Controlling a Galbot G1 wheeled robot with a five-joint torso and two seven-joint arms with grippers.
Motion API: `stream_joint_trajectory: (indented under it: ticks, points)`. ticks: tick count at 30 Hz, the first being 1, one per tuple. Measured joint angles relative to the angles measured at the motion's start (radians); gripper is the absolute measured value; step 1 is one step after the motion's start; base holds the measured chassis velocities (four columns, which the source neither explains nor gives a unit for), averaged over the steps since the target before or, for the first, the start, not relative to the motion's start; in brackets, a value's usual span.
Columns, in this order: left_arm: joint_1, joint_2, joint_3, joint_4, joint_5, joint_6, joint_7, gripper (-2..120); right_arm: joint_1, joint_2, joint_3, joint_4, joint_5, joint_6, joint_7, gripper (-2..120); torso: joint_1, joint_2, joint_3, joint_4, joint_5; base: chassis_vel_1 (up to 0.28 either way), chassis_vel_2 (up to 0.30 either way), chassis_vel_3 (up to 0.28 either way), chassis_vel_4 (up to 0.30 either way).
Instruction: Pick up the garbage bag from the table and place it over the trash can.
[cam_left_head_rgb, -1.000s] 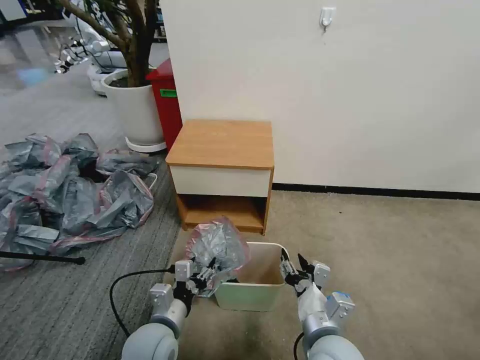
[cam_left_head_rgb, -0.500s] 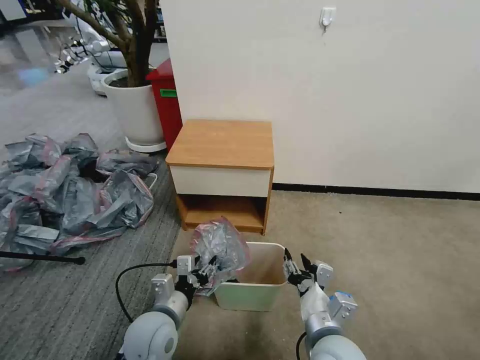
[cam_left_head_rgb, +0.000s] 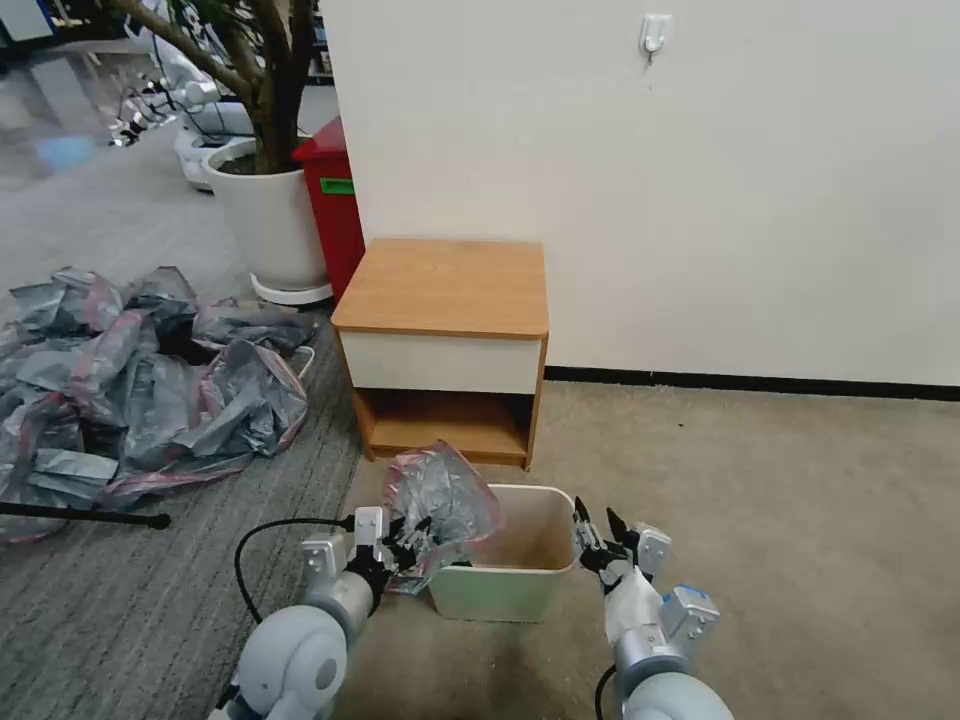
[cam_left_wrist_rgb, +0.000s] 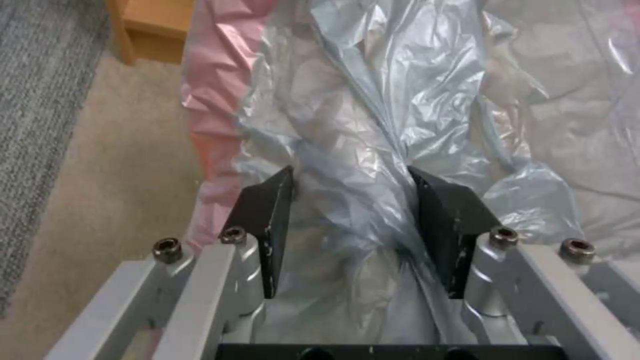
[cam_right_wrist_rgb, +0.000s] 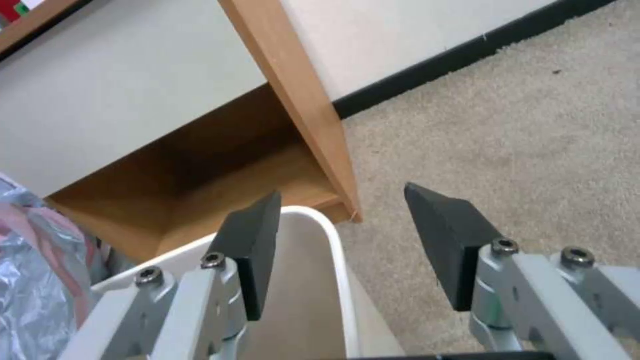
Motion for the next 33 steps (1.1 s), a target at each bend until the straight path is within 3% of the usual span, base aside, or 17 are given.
stream_joint_trajectory:
  ticks: [10,20,25,33]
  points:
    - [-0.102,0.086,0.056,0.01,-0.191,0.05,-0.102,46,-0.005,0.0,0.009,-0.001,-0.002,0.003,-0.001,52,0.0,0.0,0.0,-0.0001,0.0,0.0,0.0,0.0,0.0]
    - [-0.164,0.116,0.114,0.031,-0.261,0.084,-0.169,45,-0.021,0.001,0.03,-0.006,-0.005,0.013,-0.016,52,0.0,0.0,0.0,-0.0001,0.0,0.0,0.0,0.0,0.0]
    - [-0.197,0.12,0.147,0.041,-0.308,0.104,-0.221,41,-0.022,0.003,0.035,-0.009,-0.009,0.017,-0.019,50,0.0,0.0,0.0,0.0,0.0,0.0,0.0,0.0,0.0]
    - [-0.247,0.128,0.191,0.065,-0.373,0.14,-0.289,26,-0.024,0.006,0.042,-0.012,-0.01,0.02,-0.02,50,0.0,0.0,0.0,0.0,0.0,0.0,0.0,0.0,0.0]
